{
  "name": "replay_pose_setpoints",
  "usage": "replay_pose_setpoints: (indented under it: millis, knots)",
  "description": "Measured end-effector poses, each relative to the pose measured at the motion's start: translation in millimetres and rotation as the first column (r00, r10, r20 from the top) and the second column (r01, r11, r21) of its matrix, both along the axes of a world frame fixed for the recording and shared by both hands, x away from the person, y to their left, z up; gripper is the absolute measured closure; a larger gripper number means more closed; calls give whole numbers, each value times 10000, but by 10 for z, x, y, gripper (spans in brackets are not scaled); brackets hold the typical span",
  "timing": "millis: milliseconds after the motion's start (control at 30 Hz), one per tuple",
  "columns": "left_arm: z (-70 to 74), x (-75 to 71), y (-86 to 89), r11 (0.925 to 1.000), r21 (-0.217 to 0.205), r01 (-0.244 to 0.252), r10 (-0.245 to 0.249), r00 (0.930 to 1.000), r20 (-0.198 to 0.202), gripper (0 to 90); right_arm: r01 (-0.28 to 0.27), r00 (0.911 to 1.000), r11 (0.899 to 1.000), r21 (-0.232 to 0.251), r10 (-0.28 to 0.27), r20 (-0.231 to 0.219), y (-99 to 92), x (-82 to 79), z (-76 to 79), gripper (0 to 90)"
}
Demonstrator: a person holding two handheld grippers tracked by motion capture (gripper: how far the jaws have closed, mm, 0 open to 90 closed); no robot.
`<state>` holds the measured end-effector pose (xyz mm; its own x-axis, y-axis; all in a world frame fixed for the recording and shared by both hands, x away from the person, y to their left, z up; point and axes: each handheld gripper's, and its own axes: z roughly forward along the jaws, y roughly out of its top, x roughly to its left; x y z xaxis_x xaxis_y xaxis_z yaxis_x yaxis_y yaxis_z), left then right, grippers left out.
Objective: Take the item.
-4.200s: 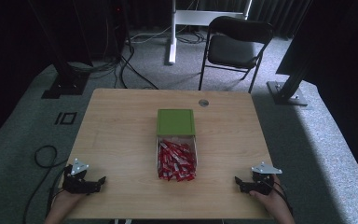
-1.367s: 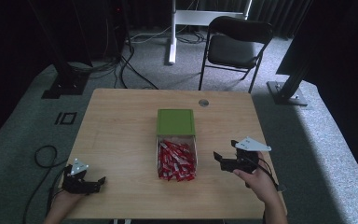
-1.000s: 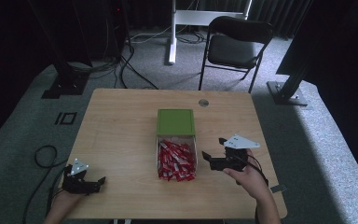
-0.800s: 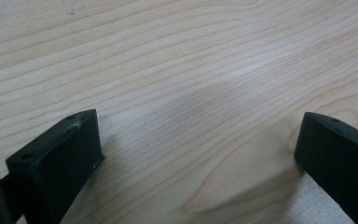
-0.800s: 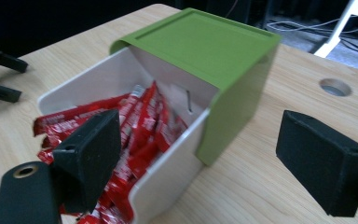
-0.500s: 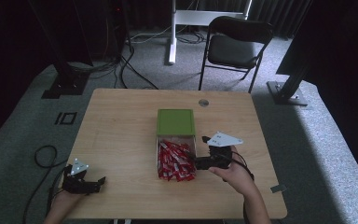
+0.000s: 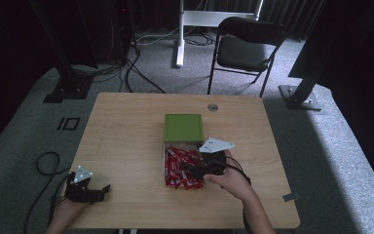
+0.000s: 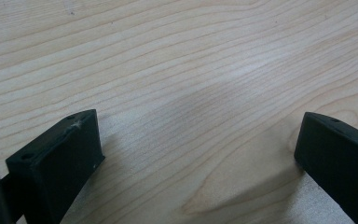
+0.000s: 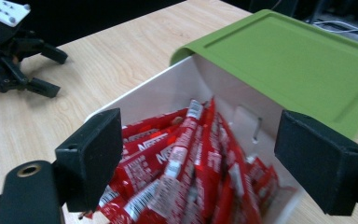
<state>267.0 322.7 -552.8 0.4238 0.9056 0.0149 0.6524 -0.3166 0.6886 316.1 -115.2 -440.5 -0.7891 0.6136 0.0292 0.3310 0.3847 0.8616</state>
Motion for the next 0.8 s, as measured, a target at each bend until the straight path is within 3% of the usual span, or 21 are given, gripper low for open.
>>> replay_pose_setpoints:
  millis: [167,300,367,433,467,567,667,733,800]
  knots:
    - [0,0,0,10000,-3,0,0,10000,-1,14,-92,9999,9999,98,93,-68,104,19,-31,181]
    - [0,0,0,10000,-2,-2,2,10000,1,14,-97,9999,9999,-90,97,-64,185,31,-60,234]
    - [1,0,1,10000,15,8,-8,10000,5,14,-78,9999,9997,-244,76,-82,225,37,-79,280]
    - [0,0,1,10000,11,4,-4,10000,8,14,-194,9995,9990,-397,184,-245,261,47,-98,412]
    - [1,0,1,10000,15,7,-7,10000,5,14,-251,9990,9984,-505,231,-393,278,53,-109,422]
    - [1,0,1,10000,19,9,-9,10000,7,14,-155,9997,9959,-886,139,-188,320,73,-137,510]
    - [1,0,1,10000,15,10,-10,10000,6,14,-454,9968,9962,-745,403,-694,348,114,-168,564]
    - [2,0,2,10000,24,19,-19,10000,-1,14,-463,9972,9926,-1118,394,-632,381,126,-187,604]
    - [2,0,2,10000,28,22,-22,10000,-3,14,-306,9964,9932,-1120,215,-819,404,142,-208,638]
